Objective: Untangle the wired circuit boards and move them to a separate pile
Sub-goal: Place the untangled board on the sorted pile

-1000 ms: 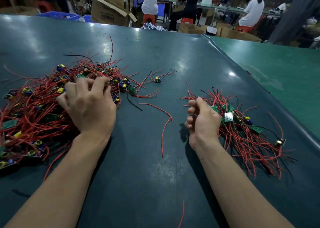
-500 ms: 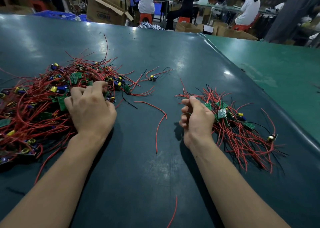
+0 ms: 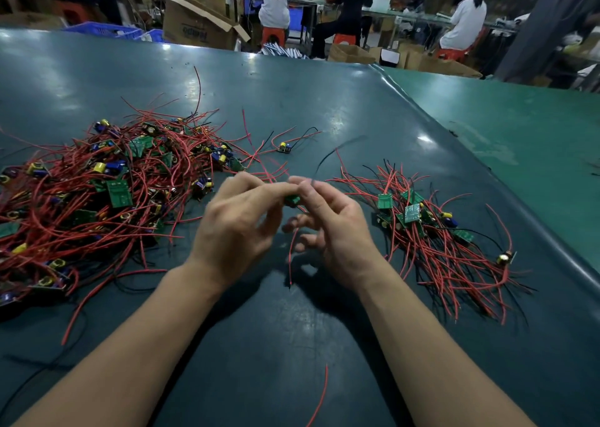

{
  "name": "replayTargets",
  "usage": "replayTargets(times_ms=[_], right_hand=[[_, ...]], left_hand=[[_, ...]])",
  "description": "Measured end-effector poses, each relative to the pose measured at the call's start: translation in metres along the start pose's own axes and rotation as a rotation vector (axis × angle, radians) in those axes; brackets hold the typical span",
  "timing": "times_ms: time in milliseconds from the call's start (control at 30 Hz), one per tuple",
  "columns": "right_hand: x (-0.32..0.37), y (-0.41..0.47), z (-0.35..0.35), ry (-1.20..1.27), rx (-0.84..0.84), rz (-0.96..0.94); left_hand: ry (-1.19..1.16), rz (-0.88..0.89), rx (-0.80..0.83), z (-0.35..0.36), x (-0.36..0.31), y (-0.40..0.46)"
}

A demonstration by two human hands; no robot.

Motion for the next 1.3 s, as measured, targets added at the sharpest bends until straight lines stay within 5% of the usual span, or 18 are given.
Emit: replayTargets(times_ms=[200, 367, 467, 733, 1000, 1300], right_hand=[[0.009, -0.005, -0.023, 0.031, -0.172, -0.064], [0.007, -0.004, -0.018, 0.061, -0.145, -0.043], [0.003, -0.004, -0.015, 0.064, -0.117, -0.005], [-0.004, -0.004, -0.012, 0.140, -0.149, 0.025], [0.005, -0.005, -0.025, 0.270, -0.237, -0.075], [-0.011, -0.005, -0.019, 0.183, -0.230, 0.026]], left_hand=[[-0.154, -0.063, -0.111, -0.005, 0.007, -0.003], [-0.576, -0.555, 0.117, 0.045, 0.055, -0.016], [-0.682, -0.696, 0.170, 0.057, 0.073, -0.022], [-1.036, -0.577, 0.022, 0.051, 0.067, -0.016], [-1.446, -0.705, -0.085, 0.067, 0.071, -0.023], [-1.344, -0.629, -0.028, 0.063, 0.069, -0.021]])
Point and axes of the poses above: each hand's wrist, its own y-axis towards the middle knuckle, its own z-axis out of the palm, x = y × z, the point moved 10 cm from there along y, towards the middle knuckle, and after that the axes turned 13 degrees about x, right-handed, at the moved point
